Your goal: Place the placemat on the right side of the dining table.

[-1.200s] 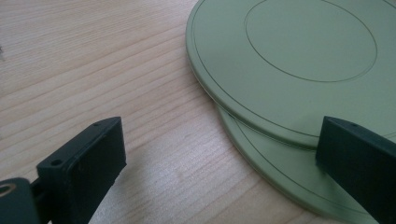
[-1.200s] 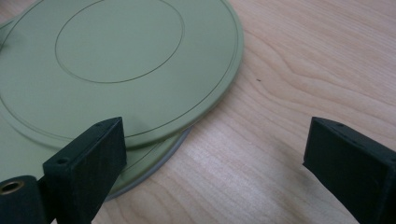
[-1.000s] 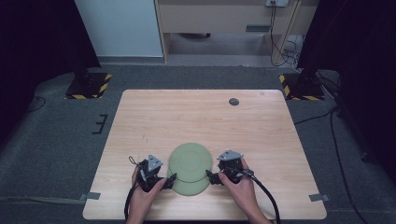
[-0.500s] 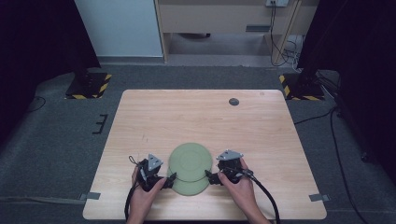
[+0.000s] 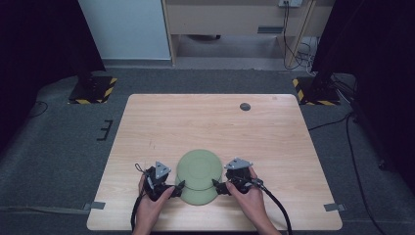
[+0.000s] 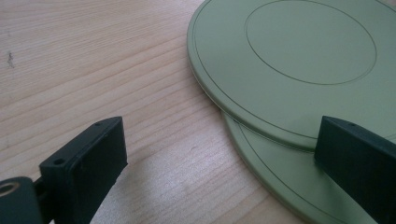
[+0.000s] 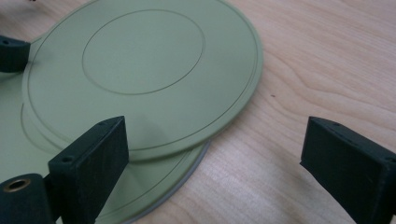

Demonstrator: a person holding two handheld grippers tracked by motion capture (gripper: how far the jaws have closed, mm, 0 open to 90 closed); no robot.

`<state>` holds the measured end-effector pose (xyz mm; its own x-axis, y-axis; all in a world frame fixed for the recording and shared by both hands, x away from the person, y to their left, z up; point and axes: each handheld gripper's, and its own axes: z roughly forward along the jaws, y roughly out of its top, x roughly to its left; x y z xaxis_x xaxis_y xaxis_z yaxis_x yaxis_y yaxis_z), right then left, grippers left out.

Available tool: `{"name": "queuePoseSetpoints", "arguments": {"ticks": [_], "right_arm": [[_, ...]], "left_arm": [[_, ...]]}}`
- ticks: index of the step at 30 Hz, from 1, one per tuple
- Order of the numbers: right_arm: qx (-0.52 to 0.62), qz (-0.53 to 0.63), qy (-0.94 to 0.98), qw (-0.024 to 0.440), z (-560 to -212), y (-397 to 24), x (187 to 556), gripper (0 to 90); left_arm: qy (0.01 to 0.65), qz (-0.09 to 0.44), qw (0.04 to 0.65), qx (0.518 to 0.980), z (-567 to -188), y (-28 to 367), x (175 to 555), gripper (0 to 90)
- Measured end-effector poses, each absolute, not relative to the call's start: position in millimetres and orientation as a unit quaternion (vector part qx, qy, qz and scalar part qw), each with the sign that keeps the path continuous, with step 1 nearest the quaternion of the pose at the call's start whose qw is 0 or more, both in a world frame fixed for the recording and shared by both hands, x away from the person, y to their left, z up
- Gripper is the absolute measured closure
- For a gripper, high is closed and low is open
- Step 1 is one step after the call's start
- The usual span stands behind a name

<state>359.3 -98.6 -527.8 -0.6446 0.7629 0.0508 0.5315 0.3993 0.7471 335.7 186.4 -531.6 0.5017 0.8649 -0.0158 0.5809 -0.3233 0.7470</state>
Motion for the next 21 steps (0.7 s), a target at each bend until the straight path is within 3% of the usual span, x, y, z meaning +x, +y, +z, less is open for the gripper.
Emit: {"name": "queuePoseSetpoints", "arguments": {"ticks": [21], "right_arm": [[0.389,0.379,0.826,0.149,-530.5,-96.7,360.1,6.3]], "left_arm": [[0.450,0.198,0.364,0.791,-531.9,182.3,334.2,3.2]]}}
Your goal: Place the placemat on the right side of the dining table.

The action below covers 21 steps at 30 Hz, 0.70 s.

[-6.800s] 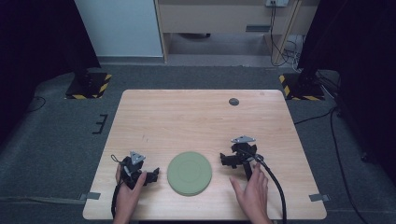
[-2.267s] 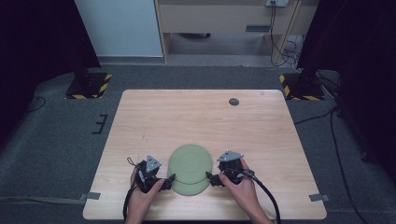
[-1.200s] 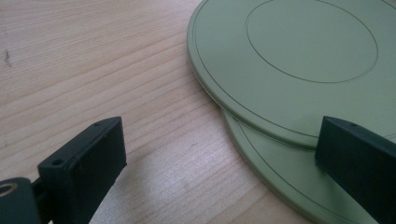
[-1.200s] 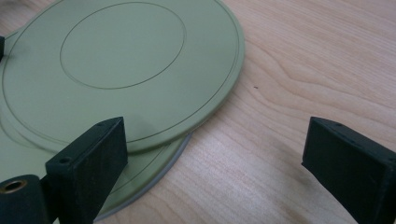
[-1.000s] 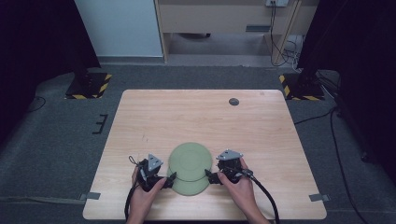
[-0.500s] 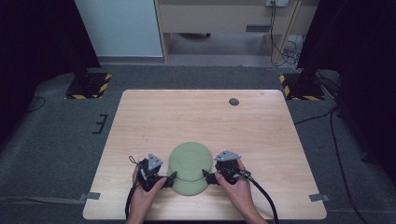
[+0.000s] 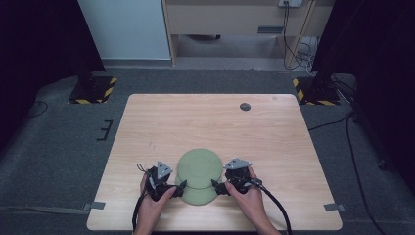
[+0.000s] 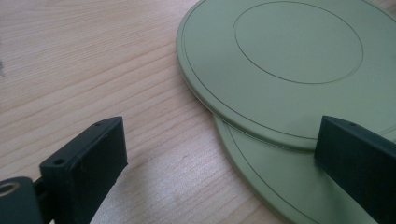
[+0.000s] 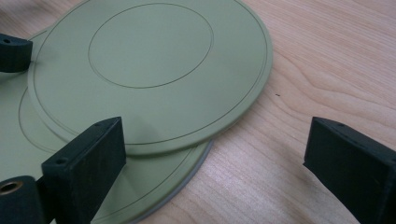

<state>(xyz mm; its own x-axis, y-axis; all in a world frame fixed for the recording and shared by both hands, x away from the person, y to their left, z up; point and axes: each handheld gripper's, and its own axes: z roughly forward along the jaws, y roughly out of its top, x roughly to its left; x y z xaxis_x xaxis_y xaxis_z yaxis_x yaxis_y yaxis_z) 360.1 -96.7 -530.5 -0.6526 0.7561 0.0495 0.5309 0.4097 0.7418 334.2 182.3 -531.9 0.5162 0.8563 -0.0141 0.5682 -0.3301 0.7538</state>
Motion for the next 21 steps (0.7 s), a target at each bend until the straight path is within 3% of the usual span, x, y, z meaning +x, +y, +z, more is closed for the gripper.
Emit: {"name": "queuePoseSetpoints", "arguments": {"ticks": [11,17,21], "right_arm": [[0.336,0.339,0.873,0.104,-506,-101,364,6.1],[0.323,0.362,0.868,0.106,-483,-103,388,6.2],[0.305,0.360,0.876,0.095,-472,-95,407,10.8]], "left_arm": [[0.438,0.194,0.363,0.799,-532,179,329,3.3],[0.442,0.191,0.365,0.797,-533,182,330,2.6],[0.443,0.190,0.366,0.796,-533,182,330,2.6]]}}
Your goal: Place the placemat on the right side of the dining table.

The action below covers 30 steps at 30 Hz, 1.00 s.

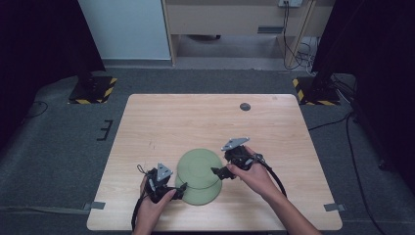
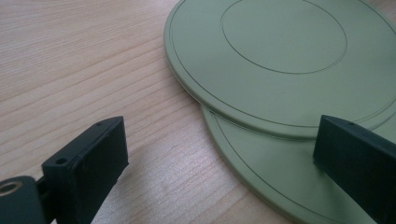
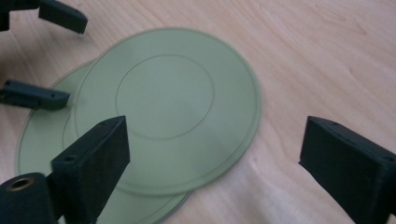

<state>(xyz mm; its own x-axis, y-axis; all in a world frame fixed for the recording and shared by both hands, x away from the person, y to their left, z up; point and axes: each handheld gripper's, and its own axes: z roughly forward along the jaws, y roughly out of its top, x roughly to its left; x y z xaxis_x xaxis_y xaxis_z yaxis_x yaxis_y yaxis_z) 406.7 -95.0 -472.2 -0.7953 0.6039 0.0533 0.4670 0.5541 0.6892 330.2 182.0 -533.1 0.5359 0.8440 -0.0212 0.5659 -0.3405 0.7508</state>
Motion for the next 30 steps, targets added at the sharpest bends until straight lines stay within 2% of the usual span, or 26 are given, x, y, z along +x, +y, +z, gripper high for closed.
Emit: {"name": "queuePoseSetpoints", "arguments": {"ticks": [12,23,30], "right_arm": [[0.317,0.344,0.880,0.083,-471,-65,451,17.4],[0.343,0.314,0.885,0.020,-503,-58,476,22.1],[0.339,0.318,0.886,-0.006,-510,-53,480,24.0]], "left_arm": [[0.448,0.183,0.366,0.795,-534,183,333,0.7],[0.448,0.187,0.364,0.795,-533,180,333,2.3],[0.444,0.173,0.367,0.799,-534,178,331,3.1]]}}
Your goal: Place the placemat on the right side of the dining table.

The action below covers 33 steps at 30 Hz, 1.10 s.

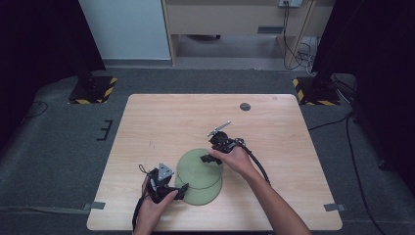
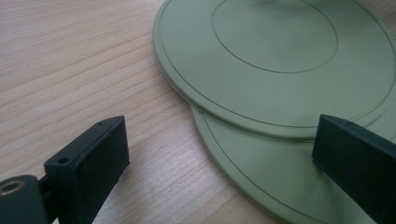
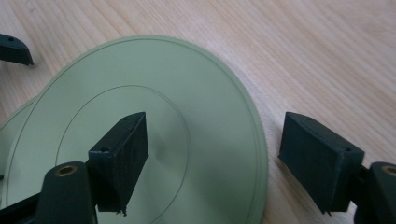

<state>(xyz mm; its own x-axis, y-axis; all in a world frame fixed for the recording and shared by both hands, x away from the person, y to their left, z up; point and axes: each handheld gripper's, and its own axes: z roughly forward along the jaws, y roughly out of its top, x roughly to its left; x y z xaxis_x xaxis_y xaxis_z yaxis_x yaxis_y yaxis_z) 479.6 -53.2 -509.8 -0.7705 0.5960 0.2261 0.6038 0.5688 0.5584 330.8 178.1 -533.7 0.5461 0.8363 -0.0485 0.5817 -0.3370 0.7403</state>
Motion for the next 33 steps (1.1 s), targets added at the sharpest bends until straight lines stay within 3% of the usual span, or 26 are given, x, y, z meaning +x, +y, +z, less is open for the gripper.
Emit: {"name": "queuePoseSetpoints", "arguments": {"ticks": [11,20,29,33], "right_arm": [[-0.322,-0.315,-0.893,0.010,-512,-49,478,29.9],[-0.300,-0.349,-0.888,-0.013,-479,-54,465,35.1],[-0.260,-0.353,-0.899,-0.013,-466,-55,449,47.4],[-0.262,-0.344,-0.902,-0.002,-471,-59,452,57.3]], "left_arm": [[0.447,0.167,0.364,0.799,-535,176,336,0.2],[0.451,0.163,0.364,0.798,-535,176,336,0.1],[0.452,0.161,0.365,0.798,-535,176,336,0.1],[0.452,0.161,0.365,0.798,-535,176,336,0.1]]}}
